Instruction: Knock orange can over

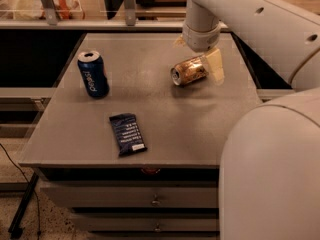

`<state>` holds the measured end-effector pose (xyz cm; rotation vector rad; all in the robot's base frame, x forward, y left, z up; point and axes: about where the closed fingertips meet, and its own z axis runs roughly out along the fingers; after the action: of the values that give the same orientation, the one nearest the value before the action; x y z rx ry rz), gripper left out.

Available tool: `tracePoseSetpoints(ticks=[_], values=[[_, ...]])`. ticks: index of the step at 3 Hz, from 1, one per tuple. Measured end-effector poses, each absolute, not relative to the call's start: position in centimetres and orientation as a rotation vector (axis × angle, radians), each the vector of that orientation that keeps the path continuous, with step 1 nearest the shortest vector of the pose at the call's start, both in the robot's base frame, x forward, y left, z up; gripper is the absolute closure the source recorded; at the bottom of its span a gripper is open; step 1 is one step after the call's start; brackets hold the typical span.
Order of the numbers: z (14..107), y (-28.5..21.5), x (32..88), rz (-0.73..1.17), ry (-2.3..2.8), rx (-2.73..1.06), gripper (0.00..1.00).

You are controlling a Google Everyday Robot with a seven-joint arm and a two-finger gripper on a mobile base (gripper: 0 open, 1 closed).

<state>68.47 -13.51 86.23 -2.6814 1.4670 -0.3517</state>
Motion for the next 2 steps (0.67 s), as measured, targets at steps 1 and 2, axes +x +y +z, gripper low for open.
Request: tracePoseSetpoints(ticks=[1, 2], values=[[86.13, -13.74, 68.61, -0.337, 1.5, -2.667, 0.0], [86.33, -14.27, 68.82, -0.298, 1.57, -2.615, 0.0]])
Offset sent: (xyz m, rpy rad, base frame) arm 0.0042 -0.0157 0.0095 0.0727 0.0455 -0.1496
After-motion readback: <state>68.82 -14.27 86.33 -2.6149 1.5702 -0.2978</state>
